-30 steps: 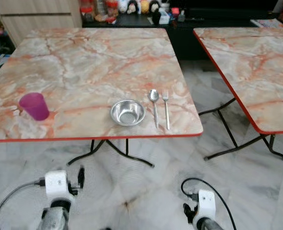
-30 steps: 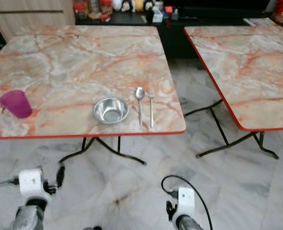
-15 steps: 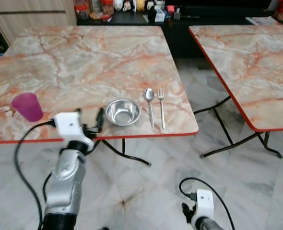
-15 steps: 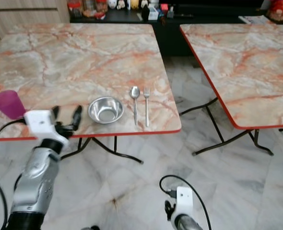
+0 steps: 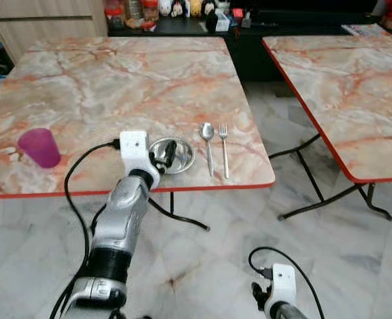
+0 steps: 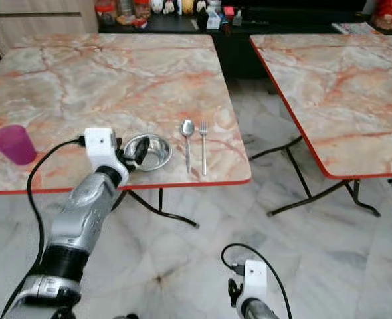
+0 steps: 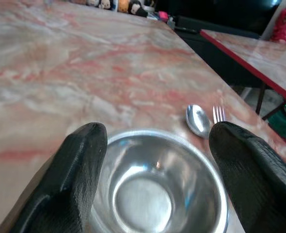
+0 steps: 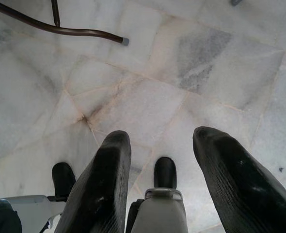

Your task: Setting the table

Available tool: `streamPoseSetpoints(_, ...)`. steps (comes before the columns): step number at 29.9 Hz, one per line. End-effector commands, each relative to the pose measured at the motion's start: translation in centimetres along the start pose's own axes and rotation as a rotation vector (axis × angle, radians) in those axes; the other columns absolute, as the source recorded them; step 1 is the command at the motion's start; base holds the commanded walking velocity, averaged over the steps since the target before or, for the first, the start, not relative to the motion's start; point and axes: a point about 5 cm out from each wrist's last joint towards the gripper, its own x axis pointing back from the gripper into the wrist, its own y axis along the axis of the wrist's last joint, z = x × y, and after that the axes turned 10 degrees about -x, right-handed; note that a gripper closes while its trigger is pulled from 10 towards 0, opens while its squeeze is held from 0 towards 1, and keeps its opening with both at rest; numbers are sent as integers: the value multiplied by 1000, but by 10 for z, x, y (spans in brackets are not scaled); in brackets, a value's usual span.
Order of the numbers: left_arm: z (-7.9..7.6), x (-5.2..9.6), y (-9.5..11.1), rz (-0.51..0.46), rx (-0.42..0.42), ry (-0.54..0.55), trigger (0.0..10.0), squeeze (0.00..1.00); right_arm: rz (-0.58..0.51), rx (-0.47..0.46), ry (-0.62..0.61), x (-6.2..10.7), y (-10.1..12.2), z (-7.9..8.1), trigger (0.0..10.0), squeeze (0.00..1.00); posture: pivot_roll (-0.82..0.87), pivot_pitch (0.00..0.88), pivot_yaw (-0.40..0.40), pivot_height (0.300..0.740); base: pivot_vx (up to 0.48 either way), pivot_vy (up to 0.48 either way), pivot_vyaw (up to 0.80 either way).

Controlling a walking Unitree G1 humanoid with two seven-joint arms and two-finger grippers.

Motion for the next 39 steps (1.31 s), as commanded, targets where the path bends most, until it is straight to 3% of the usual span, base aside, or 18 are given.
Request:
streamPoseSetpoints(1, -1, -9, 2, 14, 29, 32, 10000, 827, 4, -19, -12, 1, -3, -2, 10000, 0, 73, 106, -25, 740, 0, 0, 0)
streamPoseSetpoints(2, -1, -9, 2, 14, 29, 32, 10000, 827, 4, -19, -12, 1, -3, -2, 10000, 0, 73, 106, -25, 740, 0, 0, 0)
streamPoseSetpoints(3, 0, -11, 5, 10, 37, 41, 10000, 1000, 3, -22, -13, 1, -3, -2, 10000, 0, 73, 106, -25, 740, 0, 0, 0)
streamPoseSetpoints(9, 0, -19, 3, 67, 32, 63, 10000, 1000, 8, -25, -20, 2, -5, -5, 10000, 0, 71, 109, -23, 740, 0, 0, 0)
streamPoseSetpoints(10, 1, -21, 1, 83, 17, 69, 10000, 0, 11, -24, -21, 2, -6, -5, 10000, 0, 70, 109, -23, 740, 0, 0, 0)
streamPoseSetpoints(16, 6, -24, -12, 175, 41, 139, 10000, 0, 13, -18, -17, 2, -6, -5, 10000, 0, 64, 111, -26, 740, 0, 0, 0)
streamPoseSetpoints(30, 23, -29, -18, 243, 75, 284, 10000, 0, 17, -15, -17, 2, -6, -7, 10000, 0, 54, 111, -28, 740, 0, 0, 0)
streamPoseSetpoints(39, 17, -29, -26, 298, 100, 240, 10000, 0, 16, -22, -17, 3, -7, -7, 10000, 0, 50, 112, -22, 740, 0, 0, 0)
